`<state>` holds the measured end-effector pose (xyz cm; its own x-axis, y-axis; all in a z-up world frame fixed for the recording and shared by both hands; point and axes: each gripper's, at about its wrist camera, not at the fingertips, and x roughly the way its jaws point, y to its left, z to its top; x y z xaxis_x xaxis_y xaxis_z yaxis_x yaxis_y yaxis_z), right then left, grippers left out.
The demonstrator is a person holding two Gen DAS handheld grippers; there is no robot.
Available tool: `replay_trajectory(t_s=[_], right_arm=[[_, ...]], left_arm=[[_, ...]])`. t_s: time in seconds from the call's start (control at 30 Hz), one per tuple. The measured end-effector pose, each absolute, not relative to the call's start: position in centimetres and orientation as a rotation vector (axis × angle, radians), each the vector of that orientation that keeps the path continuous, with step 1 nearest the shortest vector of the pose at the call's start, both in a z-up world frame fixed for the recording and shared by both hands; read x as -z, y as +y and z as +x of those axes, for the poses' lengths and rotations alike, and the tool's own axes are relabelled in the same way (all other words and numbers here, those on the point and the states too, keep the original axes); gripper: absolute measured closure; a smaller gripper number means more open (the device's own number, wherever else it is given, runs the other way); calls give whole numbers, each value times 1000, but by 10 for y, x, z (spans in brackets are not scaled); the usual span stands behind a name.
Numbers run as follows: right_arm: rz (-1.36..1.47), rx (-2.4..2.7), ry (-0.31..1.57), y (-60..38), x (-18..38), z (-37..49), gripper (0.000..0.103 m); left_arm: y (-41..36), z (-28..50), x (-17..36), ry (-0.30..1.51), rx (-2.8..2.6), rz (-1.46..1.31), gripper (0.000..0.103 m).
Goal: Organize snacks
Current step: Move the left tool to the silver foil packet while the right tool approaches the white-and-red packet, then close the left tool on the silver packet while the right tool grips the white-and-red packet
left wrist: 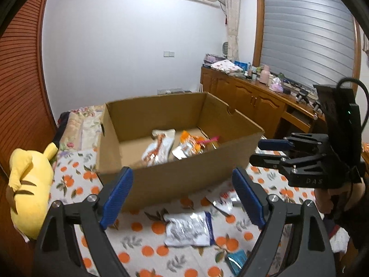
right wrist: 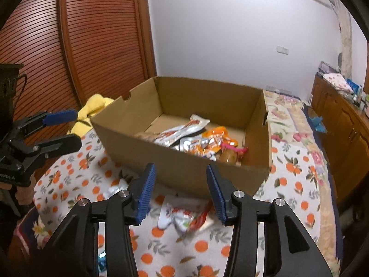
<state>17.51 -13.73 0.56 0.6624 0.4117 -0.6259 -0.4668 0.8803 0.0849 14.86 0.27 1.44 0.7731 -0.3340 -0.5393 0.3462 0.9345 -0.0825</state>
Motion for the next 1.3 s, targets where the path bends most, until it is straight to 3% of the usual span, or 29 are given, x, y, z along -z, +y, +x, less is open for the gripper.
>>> replay_trajectory(t_s=[0.7, 1.3], right_arm=[[-67, -474, 866, -138, 67, 195, 50], [-128, -454, 894, -122, 88, 205, 41]], left_arm=[[-18, 162, 79, 801, 369, 12, 15], [-22, 177, 107, 897, 344, 25, 15]])
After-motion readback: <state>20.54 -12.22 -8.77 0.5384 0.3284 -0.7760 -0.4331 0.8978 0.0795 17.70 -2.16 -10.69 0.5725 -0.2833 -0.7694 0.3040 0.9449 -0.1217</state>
